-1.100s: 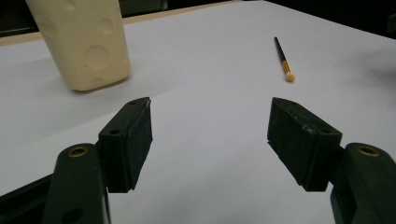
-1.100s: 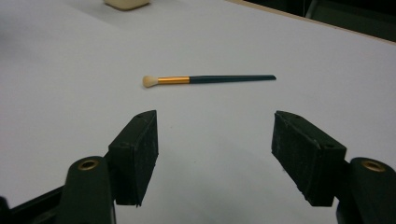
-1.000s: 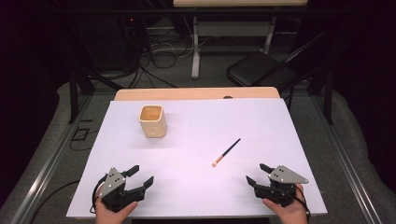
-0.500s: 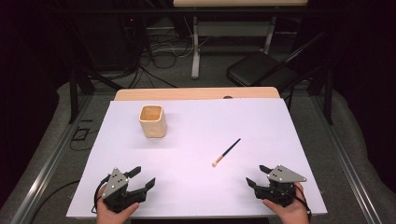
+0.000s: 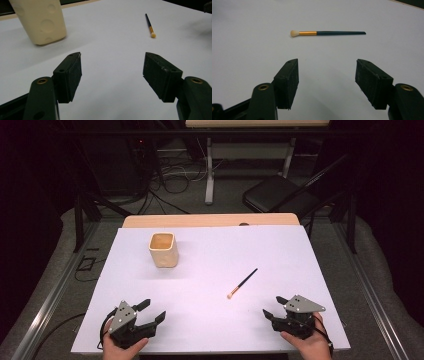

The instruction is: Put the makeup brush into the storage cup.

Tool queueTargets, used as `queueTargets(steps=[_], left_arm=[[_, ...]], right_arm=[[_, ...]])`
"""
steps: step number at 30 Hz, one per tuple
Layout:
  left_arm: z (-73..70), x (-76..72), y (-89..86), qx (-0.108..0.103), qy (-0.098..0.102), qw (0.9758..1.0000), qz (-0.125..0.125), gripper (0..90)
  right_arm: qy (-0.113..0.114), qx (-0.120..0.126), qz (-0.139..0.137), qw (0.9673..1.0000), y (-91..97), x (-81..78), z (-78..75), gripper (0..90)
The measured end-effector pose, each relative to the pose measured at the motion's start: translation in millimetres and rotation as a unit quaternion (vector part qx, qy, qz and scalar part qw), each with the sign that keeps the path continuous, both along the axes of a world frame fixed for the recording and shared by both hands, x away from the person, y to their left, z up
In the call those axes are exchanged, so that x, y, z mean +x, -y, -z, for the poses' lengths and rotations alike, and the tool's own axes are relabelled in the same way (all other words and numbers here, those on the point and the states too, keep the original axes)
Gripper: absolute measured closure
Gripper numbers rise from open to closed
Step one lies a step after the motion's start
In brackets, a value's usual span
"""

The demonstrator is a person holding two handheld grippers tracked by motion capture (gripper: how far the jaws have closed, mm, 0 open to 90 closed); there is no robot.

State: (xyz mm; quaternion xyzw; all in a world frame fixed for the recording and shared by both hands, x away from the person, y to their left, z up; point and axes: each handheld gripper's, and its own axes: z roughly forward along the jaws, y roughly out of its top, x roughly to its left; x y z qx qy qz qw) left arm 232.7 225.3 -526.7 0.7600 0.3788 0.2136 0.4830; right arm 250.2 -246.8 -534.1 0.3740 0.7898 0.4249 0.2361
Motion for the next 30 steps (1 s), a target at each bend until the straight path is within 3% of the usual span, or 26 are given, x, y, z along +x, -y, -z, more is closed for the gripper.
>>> queueTargets(steps=[8,12,16,23,30], left_arm=[[0.5,0.7,0.0,-0.001,-0.002,1.0000,0.001,31.5],[0.4,0.6,0.3,0.000,-0.002,1.0000,0.001,31.5],[0.7,0.9,0.4,-0.001,-0.004,1.0000,-0.001,31.5],[0.9,0.4,0.7,0.001,-0.003,1.0000,0.001,31.5],[1.2,-0.2,0.6,0.002,-0.004,1.0000,0.001,31.6]], right_arm=[[-0.012,0.006,-0.005,0.9999,0.5,3.7,-2.1,36.9],[-0.006,0.007,-0.007,0.9999,0.0,4.8,-2.4,36.8],[-0.011,-0.003,-0.013,0.9998,-1.9,6.9,-5.3,36.2],[-0.031,0.003,-0.020,0.9993,-6.9,11.0,-6.4,36.3],[-0.056,-0.016,-0.039,0.9976,-14.4,19.8,-9.4,37.4]])
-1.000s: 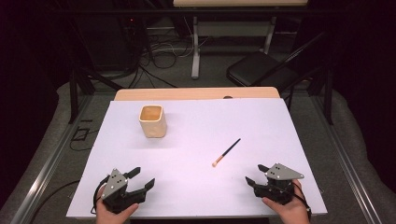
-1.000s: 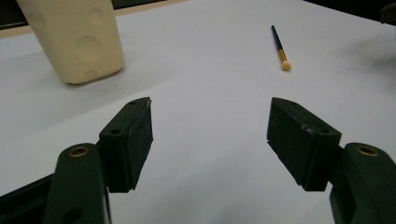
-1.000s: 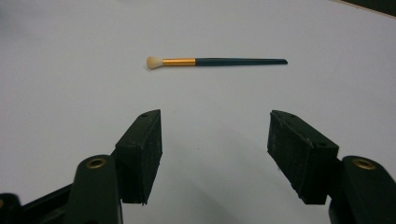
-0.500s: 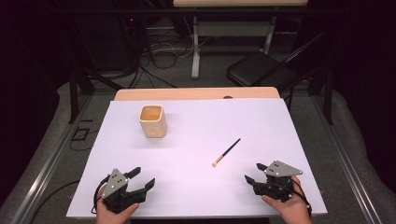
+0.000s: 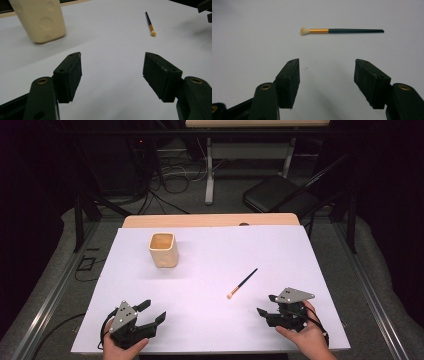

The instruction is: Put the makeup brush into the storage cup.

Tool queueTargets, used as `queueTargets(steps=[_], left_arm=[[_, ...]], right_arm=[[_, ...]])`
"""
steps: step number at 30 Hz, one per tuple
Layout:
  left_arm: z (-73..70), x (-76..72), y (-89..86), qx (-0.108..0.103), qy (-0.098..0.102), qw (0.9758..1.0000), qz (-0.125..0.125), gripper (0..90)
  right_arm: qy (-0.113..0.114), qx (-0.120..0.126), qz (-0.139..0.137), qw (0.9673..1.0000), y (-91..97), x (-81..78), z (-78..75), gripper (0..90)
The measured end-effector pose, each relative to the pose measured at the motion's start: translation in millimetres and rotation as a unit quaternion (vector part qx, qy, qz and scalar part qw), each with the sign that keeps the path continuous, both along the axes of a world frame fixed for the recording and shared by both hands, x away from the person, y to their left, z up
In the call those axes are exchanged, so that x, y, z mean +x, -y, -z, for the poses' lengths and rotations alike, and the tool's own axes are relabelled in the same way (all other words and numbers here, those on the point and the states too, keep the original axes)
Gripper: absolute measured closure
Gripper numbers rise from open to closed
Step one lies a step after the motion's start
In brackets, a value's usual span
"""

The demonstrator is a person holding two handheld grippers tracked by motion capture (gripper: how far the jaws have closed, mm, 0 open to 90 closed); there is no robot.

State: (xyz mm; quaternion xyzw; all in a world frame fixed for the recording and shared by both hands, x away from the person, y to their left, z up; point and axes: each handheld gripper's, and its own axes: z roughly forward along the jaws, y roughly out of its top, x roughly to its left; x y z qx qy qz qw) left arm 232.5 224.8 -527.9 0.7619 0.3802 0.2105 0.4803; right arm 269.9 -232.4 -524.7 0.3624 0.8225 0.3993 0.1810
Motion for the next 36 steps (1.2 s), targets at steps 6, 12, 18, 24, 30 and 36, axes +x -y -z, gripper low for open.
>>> queueTargets(steps=[6,12,18,24,30,36], left_arm=[[0.0,-0.2,0.1,0.001,0.000,1.0000,0.001,31.7],[0.2,-0.1,0.5,0.001,0.000,1.0000,0.001,31.7],[0.4,0.0,0.9,-0.001,-0.001,1.0000,0.000,31.7],[0.6,0.2,1.1,0.001,-0.002,1.0000,0.001,31.7],[0.7,0.3,1.1,0.001,-0.003,1.0000,0.002,31.7],[0.6,0.4,1.2,0.001,-0.003,1.0000,0.002,31.7]], right_arm=[[-0.013,-0.013,-0.013,0.9998,-4.2,5.7,-4.0,37.4],[-0.024,-0.029,-0.021,0.9991,-5.9,10.1,-6.8,37.4],[-0.029,-0.042,-0.032,0.9982,-6.0,15.1,-10.5,37.7],[-0.041,-0.049,-0.035,0.9973,-5.7,18.7,-12.2,37.7],[-0.047,-0.064,-0.042,0.9960,-6.6,22.4,-14.0,38.2],[-0.054,-0.077,-0.054,0.9941,-8.9,27.9,-19.2,38.8]])
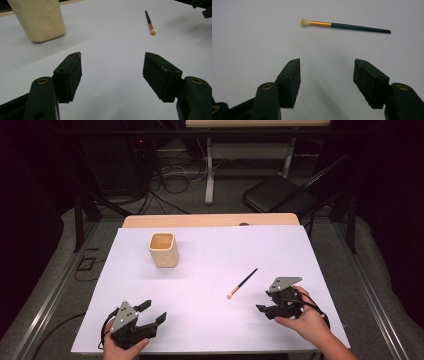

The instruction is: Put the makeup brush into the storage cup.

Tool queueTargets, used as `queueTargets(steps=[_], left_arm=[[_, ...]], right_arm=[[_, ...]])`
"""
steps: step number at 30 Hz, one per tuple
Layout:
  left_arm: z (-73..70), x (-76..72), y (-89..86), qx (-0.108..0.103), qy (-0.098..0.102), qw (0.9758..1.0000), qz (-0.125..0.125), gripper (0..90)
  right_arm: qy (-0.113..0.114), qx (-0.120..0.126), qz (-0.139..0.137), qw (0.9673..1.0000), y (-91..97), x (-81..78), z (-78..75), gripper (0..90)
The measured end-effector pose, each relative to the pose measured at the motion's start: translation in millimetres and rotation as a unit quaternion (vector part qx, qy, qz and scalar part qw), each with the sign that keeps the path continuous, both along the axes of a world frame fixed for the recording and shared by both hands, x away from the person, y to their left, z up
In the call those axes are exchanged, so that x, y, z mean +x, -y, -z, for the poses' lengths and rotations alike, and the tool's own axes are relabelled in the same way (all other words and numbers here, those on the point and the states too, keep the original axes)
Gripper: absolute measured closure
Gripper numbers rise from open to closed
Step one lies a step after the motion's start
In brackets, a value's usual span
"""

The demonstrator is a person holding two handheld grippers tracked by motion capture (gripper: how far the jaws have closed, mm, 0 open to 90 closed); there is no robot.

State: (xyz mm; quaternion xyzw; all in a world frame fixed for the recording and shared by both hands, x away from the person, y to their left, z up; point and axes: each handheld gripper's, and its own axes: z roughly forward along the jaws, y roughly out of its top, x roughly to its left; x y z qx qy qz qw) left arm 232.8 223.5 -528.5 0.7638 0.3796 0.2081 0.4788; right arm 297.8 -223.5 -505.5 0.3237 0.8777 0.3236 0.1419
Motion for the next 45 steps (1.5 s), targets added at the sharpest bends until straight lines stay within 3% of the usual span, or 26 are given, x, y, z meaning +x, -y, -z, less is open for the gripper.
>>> queueTargets(steps=[9,14,24,38,39,42,45], left_arm=[[0.1,0.0,-0.2,0.001,-0.001,1.0000,0.001,31.7],[0.2,0.2,0.2,0.002,-0.001,1.0000,0.001,31.7],[0.2,0.2,0.1,0.002,-0.001,1.0000,0.001,31.7],[0.3,0.2,0.1,0.002,-0.001,1.0000,0.002,31.7],[0.3,0.2,0.2,0.002,-0.001,1.0000,0.002,31.7],[0.3,0.4,0.3,0.002,-0.002,1.0000,0.002,31.7],[0.3,0.4,0.5,0.002,-0.003,1.0000,0.003,31.7]], right_arm=[[-0.012,-0.002,-0.004,0.9999,-2.1,5.9,0.0,38.8],[-0.032,-0.018,-0.009,0.9993,-4.2,11.9,-0.1,39.3],[-0.047,-0.050,-0.024,0.9974,-11.3,26.7,-4.0,40.0],[-0.067,-0.059,-0.029,0.9956,-16.2,40.5,-5.2,40.0],[-0.062,-0.051,-0.027,0.9964,-16.7,41.0,-3.7,40.0],[-0.075,-0.069,-0.030,0.9944,-17.1,44.2,-5.8,40.0],[-0.077,-0.068,-0.029,0.9943,-17.3,46.8,-5.5,40.3]])
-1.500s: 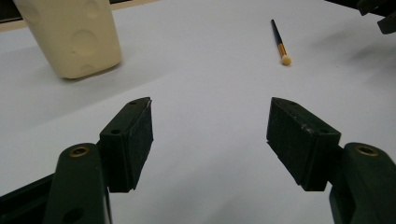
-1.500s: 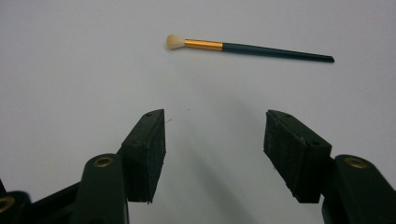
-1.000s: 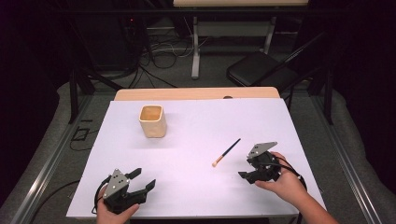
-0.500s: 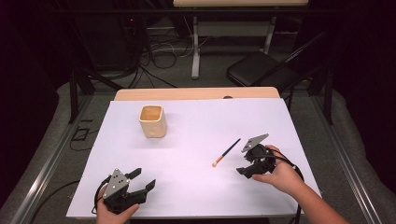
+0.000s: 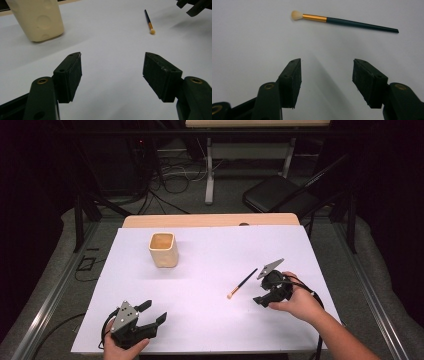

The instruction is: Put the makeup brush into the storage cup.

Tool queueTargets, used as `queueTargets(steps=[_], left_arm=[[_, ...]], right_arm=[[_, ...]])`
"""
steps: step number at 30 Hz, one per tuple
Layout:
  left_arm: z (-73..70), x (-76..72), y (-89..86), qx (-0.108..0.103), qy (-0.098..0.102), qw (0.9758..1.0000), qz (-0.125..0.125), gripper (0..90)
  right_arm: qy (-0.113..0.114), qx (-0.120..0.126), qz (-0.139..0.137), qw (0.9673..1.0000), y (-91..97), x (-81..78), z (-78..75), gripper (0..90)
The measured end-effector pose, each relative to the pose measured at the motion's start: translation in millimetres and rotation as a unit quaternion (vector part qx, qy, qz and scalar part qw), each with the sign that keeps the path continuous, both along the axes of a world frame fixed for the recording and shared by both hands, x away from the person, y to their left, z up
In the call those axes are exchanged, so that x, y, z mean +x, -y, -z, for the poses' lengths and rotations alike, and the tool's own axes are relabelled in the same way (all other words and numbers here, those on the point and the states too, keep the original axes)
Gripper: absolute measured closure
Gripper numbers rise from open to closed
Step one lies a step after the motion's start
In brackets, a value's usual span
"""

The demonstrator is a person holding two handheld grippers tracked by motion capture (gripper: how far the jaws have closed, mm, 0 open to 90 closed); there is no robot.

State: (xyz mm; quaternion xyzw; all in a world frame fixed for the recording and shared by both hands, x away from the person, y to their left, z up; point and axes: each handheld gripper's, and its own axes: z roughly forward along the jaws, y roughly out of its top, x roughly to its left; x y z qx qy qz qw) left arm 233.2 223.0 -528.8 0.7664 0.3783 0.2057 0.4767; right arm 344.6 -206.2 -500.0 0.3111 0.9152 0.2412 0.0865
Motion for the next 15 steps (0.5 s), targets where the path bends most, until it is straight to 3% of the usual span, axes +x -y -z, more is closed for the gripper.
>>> queueTargets(steps=[2,3,5,6,10,11,13,15], left_arm=[[0.1,0.1,0.0,0.000,0.000,1.0000,0.000,31.7],[0.0,0.1,-0.1,0.000,0.000,1.0000,0.000,31.7],[0.1,0.0,-0.1,0.000,0.000,1.0000,0.000,31.7],[0.1,0.0,-0.1,0.000,0.000,1.0000,0.000,31.7],[0.1,0.1,-0.1,0.000,0.000,1.0000,0.001,31.7],[0.2,0.1,-0.1,0.000,-0.001,1.0000,0.001,31.7],[0.2,0.2,0.0,0.000,-0.001,1.0000,0.001,31.7],[0.3,0.2,0.1,-0.001,-0.002,1.0000,0.001,31.7]], right_arm=[[0.000,0.001,0.002,1.0000,-0.7,2.1,1.3,41.0],[-0.008,-0.015,-0.004,0.9998,-0.2,3.5,-0.9,41.2],[-0.008,-0.012,-0.004,0.9999,-1.4,5.8,0.6,41.9],[-0.019,-0.027,-0.008,0.9994,-1.4,7.1,-1.4,42.2],[-0.033,-0.043,-0.016,0.9984,-3.6,12.3,-0.6,44.2],[-0.027,-0.037,-0.017,0.9988,-4.3,13.4,2.0,44.5],[-0.040,-0.066,-0.027,0.9967,-6.1,17.9,0.3,45.0],[-0.042,-0.067,-0.028,0.9965,-6.8,18.7,0.7,45.1]])
